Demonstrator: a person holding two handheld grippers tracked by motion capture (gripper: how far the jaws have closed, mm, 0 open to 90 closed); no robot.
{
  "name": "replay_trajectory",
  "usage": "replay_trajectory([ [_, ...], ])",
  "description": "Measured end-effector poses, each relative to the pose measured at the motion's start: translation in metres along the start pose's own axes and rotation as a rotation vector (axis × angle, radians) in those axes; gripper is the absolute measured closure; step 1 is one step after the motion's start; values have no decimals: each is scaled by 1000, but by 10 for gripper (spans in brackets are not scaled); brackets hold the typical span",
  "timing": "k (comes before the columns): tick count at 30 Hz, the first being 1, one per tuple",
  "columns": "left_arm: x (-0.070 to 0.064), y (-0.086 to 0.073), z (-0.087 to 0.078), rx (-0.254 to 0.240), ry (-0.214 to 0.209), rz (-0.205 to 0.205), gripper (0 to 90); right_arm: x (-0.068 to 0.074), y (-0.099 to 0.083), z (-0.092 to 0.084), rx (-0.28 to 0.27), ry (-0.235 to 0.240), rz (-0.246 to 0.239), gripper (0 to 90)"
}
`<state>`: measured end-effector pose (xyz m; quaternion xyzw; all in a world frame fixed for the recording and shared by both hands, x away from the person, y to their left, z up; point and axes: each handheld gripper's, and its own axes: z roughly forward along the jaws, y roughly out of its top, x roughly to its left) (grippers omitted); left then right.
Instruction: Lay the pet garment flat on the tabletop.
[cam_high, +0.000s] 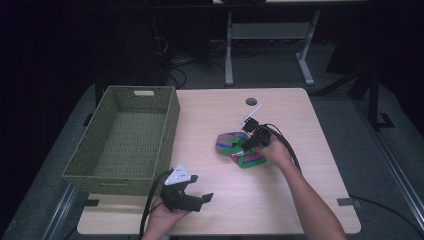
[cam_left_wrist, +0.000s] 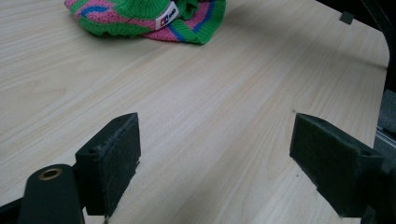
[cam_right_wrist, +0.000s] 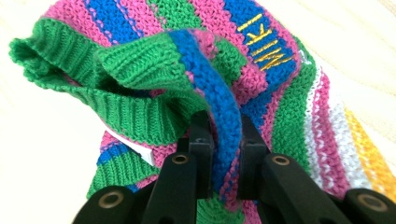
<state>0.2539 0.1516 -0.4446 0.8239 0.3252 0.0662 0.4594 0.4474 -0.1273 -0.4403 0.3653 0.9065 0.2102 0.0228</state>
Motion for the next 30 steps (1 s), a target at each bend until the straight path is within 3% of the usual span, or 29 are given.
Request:
replay_trajectory([
  [4, 0, 0, 0, -1, -1, -2, 160, 0, 0, 0, 1, 2, 0, 793],
  [6, 0, 0, 0, 0, -1, -1, 160, 1, 1, 0, 5, 2, -6, 746],
  [7, 0, 0, 0, 1, -1, 0, 160, 1, 1, 0, 9, 7, -13, 663],
  [8, 0, 0, 0, 1, -1, 0, 160, 1, 1, 1, 7, 35, -18, 507],
  [9, 0, 0, 0, 0, -1, 2, 160, 1, 1, 1, 7, 35, -18, 507],
  [11, 0, 0, 0, -1, 1, 2, 160, 4, 1, 4, 8, 54, -37, 384],
  [12, 0, 0, 0, 1, 0, 2, 160, 4, 1, 4, 8, 54, -37, 384],
  [13, 0, 0, 0, 4, 0, 3, 160, 8, 1, 6, 16, 31, -73, 358],
  [19, -2, 0, 1, 4, -3, 4, 160, 14, 2, 7, 31, -9, -89, 393],
  [21, -2, 0, 2, 9, -3, 6, 160, 17, 4, 6, 41, -12, -87, 540],
  [22, -2, 0, 2, 11, -4, 7, 160, 17, 4, 6, 41, -12, -87, 540],
  [23, -3, 1, 2, 8, -3, 7, 160, 17, 5, 5, 46, -6, -64, 647],
  [27, -4, 0, 2, 4, -3, 10, 161, 16, 5, 5, 33, 6, -20, 719],
  [30, -3, 0, 1, 6, -2, 12, 161, 14, 3, 4, 15, 16, -13, 736],
])
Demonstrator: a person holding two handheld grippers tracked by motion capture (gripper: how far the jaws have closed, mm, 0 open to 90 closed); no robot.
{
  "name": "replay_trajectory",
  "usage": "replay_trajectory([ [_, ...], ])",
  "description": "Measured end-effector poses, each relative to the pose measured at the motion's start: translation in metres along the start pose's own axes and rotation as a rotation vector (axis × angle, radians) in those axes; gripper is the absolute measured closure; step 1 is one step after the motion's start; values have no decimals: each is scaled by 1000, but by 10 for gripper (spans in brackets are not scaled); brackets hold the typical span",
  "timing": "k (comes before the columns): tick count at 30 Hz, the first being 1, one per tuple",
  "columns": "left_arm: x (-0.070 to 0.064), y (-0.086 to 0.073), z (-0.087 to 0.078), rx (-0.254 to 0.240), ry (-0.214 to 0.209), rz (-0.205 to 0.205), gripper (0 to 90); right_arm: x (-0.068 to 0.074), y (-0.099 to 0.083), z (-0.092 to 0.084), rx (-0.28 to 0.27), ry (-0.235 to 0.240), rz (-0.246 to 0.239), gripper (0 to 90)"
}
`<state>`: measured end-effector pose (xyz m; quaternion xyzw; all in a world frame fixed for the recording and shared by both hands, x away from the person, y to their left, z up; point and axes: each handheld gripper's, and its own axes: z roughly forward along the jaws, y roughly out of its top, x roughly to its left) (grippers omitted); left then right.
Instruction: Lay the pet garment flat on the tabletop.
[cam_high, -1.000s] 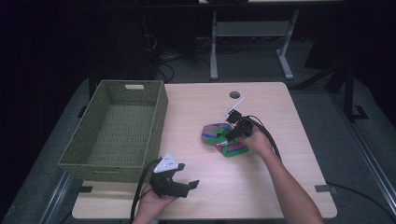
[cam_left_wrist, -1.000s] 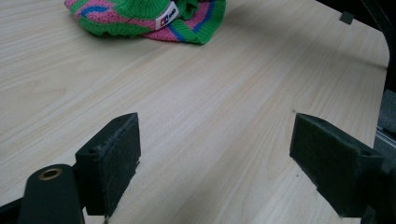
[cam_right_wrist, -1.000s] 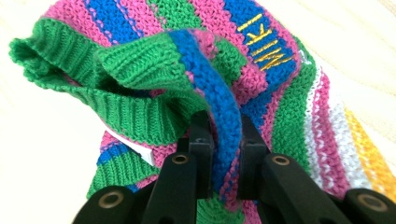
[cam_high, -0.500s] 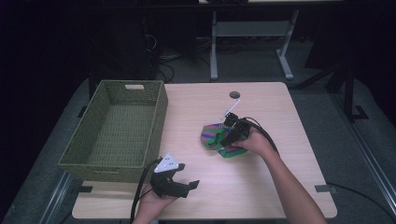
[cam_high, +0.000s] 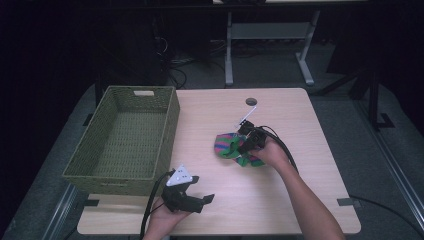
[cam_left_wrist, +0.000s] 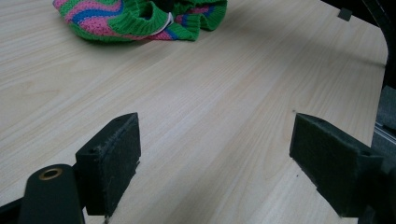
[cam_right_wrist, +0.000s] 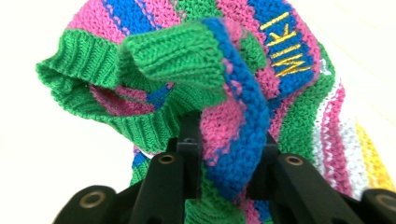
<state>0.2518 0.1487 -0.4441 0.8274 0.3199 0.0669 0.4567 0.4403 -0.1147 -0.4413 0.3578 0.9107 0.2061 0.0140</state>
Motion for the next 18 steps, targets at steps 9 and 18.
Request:
replay_trajectory([
  [9, 5, 0, -1, -4, -2, -11, 161, -12, -6, -20, -107, 39, 54, 750],
  [18, 2, 0, -3, -12, 1, -8, 161, -10, -13, -55, -189, 51, 72, 748],
])
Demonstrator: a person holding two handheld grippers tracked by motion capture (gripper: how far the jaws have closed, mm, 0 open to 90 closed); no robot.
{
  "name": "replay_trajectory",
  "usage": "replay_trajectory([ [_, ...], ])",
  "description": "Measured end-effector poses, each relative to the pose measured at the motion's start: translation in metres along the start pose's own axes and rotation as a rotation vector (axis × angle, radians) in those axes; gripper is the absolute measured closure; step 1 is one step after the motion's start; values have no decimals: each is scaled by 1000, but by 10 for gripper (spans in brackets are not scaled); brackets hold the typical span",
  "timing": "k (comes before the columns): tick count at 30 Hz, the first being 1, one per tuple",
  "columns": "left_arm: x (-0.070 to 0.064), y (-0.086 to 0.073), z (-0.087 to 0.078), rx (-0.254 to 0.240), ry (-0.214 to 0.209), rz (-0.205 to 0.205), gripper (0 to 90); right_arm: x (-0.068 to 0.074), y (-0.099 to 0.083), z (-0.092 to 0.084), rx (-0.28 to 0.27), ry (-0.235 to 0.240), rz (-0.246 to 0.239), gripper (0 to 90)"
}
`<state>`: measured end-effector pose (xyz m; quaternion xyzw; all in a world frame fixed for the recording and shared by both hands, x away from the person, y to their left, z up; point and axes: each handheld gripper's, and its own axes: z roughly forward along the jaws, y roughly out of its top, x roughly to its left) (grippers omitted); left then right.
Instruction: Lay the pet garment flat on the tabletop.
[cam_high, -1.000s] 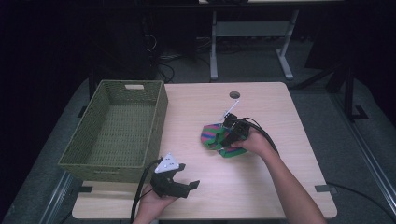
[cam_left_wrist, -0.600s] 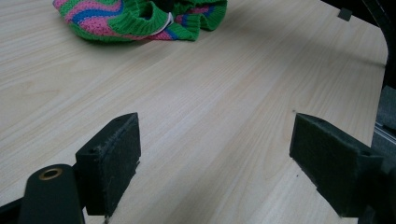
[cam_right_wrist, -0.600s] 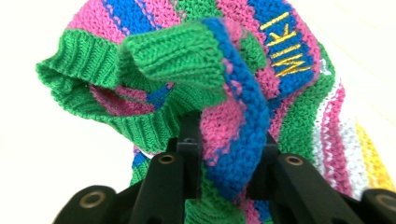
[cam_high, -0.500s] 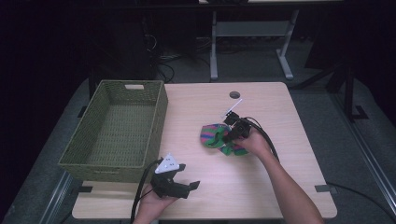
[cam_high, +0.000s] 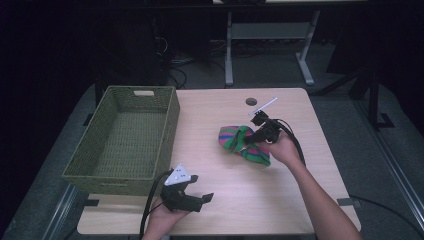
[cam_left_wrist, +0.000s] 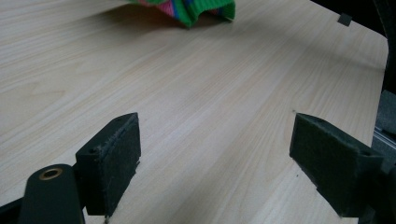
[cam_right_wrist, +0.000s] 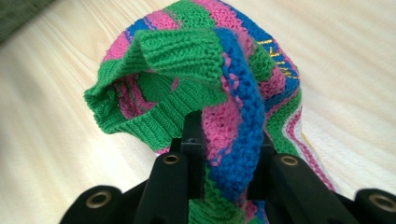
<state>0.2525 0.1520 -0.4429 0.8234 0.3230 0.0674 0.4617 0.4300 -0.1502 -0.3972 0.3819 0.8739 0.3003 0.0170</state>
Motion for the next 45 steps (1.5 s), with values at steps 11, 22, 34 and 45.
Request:
replay_trajectory([
  [11, -1, 0, -2, -34, -18, -34, 161, 17, -10, -52, -67, 22, -47, 747],
  [22, -6, 1, 0, -28, -29, -22, 161, 37, -39, -72, -111, 30, -86, 745],
  [34, -5, 0, 2, -20, -25, -16, 161, 49, -75, -52, -93, 96, -76, 743],
  [45, -3, 0, -1, -25, -21, -24, 161, 51, -90, -6, -45, 162, -24, 724],
])
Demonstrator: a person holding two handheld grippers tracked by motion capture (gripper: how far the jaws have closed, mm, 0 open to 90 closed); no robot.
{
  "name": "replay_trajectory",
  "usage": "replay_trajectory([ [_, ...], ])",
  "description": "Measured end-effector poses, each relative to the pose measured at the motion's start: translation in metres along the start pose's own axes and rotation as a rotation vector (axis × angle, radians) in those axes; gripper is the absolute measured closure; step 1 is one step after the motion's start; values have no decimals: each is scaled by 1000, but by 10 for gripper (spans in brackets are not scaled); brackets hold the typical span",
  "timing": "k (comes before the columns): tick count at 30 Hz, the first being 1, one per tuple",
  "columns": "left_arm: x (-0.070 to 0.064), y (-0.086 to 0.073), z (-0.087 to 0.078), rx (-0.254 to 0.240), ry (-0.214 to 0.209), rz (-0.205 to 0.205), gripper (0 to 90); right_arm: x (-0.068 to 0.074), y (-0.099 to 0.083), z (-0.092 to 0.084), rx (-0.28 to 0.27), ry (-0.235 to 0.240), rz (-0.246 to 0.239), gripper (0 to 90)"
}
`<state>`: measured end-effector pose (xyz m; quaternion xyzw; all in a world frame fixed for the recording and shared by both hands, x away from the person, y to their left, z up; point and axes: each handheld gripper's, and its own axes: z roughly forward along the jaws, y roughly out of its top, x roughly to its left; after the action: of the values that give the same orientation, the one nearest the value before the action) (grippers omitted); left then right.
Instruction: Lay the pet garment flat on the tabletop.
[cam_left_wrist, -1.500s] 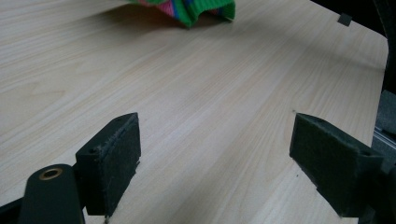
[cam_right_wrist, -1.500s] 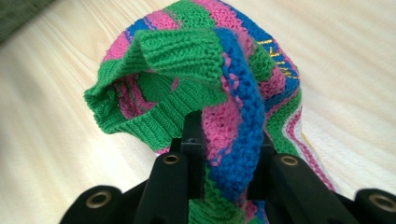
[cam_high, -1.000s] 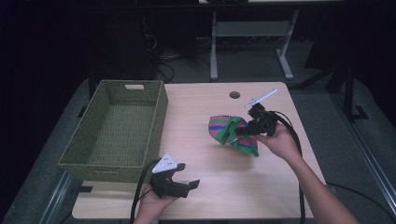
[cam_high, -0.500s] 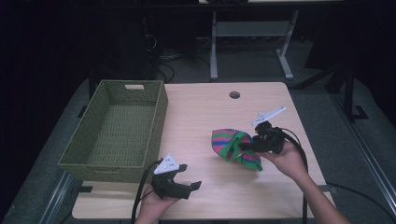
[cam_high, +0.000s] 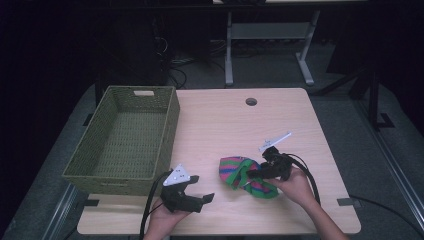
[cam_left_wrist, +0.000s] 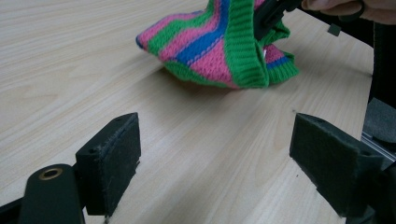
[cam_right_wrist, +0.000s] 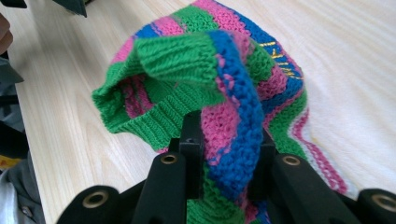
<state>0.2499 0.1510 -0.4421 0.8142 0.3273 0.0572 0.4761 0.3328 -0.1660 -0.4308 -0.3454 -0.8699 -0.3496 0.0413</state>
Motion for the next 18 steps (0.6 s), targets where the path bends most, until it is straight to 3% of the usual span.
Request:
replay_trajectory([
  [4, 0, 0, 0, 2, 4, 2, 161, 1, -1, 8, 9, -1, 0, 710],
  [12, 1, 0, -1, 6, 4, 7, 161, 3, -1, 19, -8, 1, 53, 641],
  [18, 1, 0, -1, 3, 3, 3, 161, 2, 0, 19, -3, 13, 60, 494],
])
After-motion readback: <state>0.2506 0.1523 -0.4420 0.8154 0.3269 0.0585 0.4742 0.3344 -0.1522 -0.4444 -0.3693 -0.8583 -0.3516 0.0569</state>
